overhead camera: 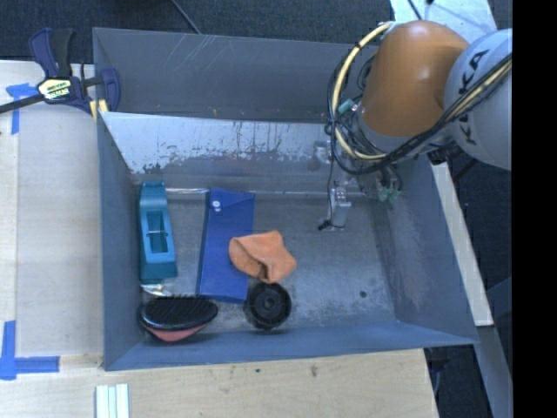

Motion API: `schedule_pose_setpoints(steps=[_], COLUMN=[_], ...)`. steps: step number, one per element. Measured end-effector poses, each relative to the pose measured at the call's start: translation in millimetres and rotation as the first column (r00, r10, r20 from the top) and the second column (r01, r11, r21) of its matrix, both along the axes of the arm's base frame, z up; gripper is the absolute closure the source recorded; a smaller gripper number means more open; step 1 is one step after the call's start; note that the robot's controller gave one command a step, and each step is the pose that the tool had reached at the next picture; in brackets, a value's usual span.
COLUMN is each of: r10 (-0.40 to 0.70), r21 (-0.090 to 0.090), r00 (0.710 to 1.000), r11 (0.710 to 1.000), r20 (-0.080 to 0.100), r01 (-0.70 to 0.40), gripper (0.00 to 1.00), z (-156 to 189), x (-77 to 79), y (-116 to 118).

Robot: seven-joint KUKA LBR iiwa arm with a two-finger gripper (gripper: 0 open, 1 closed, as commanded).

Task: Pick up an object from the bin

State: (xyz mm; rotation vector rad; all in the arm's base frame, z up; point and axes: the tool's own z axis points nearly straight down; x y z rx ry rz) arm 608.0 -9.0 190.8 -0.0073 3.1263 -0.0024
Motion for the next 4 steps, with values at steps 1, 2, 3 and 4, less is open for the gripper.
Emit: schedule_pose_setpoints(steps=[1,2,3,4], r10=[0.004,-0.125,-0.119,0.098], r21=[0.002,0.003,0.003,0.001], r00=[1.0,0.992,0.993,0.995], r11=[1.0,0.992,0.993,0.995], r20=[-0.017,-0.007,-0.008,-0.005], r01=[-0.004,0.125,0.119,-0.098], gripper=[0.0,0.0,0.0,1.0], z=[-18,-47,-103,-118], x=[-18.7,3.8,-16.3,-27.4], y=[45,65,64,77])
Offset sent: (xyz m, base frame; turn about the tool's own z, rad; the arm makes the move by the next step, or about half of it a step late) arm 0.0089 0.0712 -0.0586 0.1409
